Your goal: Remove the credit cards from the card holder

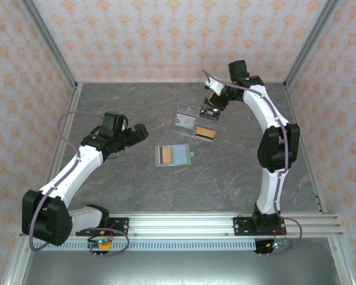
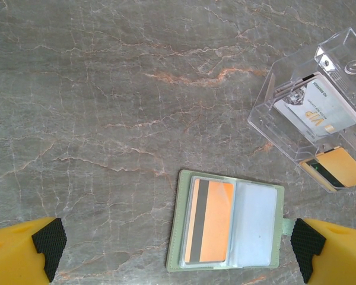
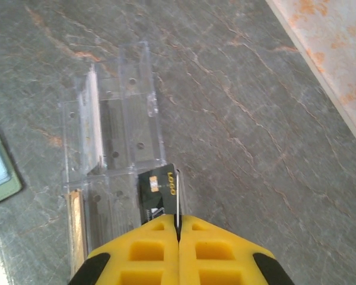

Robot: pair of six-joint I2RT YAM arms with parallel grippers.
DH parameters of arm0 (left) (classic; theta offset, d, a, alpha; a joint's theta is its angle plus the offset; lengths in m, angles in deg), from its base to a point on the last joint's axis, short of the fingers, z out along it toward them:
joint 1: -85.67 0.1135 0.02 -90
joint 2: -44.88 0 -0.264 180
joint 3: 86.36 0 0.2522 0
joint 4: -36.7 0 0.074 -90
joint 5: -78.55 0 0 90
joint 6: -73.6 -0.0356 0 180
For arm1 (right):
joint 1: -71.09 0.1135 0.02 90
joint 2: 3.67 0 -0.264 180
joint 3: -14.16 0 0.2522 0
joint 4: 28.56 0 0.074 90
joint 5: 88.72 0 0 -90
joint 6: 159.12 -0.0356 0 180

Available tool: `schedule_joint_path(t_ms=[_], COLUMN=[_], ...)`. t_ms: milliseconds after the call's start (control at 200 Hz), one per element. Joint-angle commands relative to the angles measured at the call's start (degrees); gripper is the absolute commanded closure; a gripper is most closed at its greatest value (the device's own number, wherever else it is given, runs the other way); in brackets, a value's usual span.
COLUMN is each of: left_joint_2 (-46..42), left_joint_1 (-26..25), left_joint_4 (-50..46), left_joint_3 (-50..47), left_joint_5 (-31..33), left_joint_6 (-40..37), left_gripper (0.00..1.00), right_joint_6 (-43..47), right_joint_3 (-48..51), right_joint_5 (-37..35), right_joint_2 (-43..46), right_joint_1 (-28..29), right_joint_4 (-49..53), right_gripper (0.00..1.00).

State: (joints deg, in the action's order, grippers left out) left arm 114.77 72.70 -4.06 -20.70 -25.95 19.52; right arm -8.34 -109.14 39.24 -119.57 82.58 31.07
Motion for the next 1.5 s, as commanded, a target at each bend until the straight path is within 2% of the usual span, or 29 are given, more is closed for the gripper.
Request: schedule_joint_path(t_ms=[0, 450, 586, 751, 931, 1011, 1221, 1411, 1496], left_joint_2=[0.0, 1.1, 1.3, 1.4, 1.5, 1.5, 1.4, 1.7, 2.0], left_joint_1=[0.3, 0.3, 0.3, 0.3, 0.3, 0.3, 0.3, 0.3, 0.3], left_joint_4=[-1.7, -1.2, -1.1, -1.2, -1.3, -1.3, -0.9, -0.2, 0.5], left_joint_3=[0.7, 0.7, 0.7, 0.9, 1.0, 0.9, 0.2, -0.8, -1.2], left_joint_5=[0.5, -0.7, -0.8, -0.9, -0.9, -0.8, -0.6, 0.1, -0.1], left_joint_6=[-0.5, -0.7, -0.8, -0.9, -1.1, -1.1, -0.8, -0.8, -0.7], left_gripper=[0.0, 0.0, 0.0, 0.0, 0.0, 0.0, 0.0, 0.0, 0.0], right_joint_6=[4.2, 5.6, 5.1, 4.9, 3.1, 1.9, -9.6, -31.9, -41.6], right_joint_3=[-2.0, -4.1, -4.9, -5.5, -5.3, -5.1, -0.7, 14.3, 20.3], right_joint_5=[3.6, 2.4, 2.4, 3.0, 3.8, 4.3, 4.3, 1.6, 0.1], right_joint_2=[-1.6, -5.4, -6.5, -7.2, -5.5, -4.4, 0.9, 11.0, 15.5], right_joint_1=[0.3, 0.3, 0.3, 0.3, 0.3, 0.3, 0.3, 1.3, 2.8], right_joint_4=[3.8, 3.9, 3.6, 4.1, 3.4, 3.2, -1.3, -18.0, -22.9], right_gripper=[1.0, 1.0, 0.91, 0.85, 0.72, 0.7, 0.67, 0.66, 0.59])
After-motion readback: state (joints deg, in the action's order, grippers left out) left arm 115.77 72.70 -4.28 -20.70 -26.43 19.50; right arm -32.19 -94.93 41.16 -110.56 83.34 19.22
